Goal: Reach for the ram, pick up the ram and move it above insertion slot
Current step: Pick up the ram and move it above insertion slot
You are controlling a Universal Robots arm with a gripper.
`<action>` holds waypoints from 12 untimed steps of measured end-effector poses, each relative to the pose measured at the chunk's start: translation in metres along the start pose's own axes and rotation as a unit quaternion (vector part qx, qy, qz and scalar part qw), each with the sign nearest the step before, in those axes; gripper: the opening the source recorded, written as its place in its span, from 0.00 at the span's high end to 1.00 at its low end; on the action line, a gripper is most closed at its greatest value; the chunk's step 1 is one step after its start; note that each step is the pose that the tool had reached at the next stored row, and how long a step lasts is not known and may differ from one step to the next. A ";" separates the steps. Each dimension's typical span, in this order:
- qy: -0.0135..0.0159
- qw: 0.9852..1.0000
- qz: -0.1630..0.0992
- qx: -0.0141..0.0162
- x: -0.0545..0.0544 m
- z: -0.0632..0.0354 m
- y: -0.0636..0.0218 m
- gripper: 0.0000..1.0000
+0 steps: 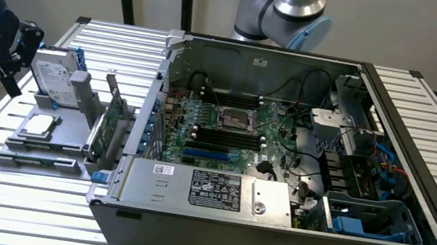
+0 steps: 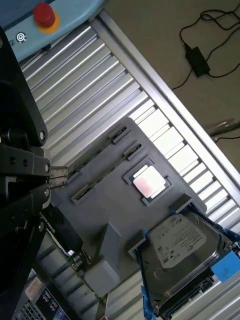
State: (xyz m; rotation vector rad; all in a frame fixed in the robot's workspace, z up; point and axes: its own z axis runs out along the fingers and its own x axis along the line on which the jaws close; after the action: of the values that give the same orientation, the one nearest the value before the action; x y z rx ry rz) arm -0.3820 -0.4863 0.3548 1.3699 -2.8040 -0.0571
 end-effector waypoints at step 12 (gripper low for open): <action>0.005 0.994 -0.108 0.000 0.000 0.0001 0.0000 0.89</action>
State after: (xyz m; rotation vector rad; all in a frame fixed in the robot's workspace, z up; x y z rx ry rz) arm -0.3820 -0.4863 0.3547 1.6641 -2.6355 -0.0533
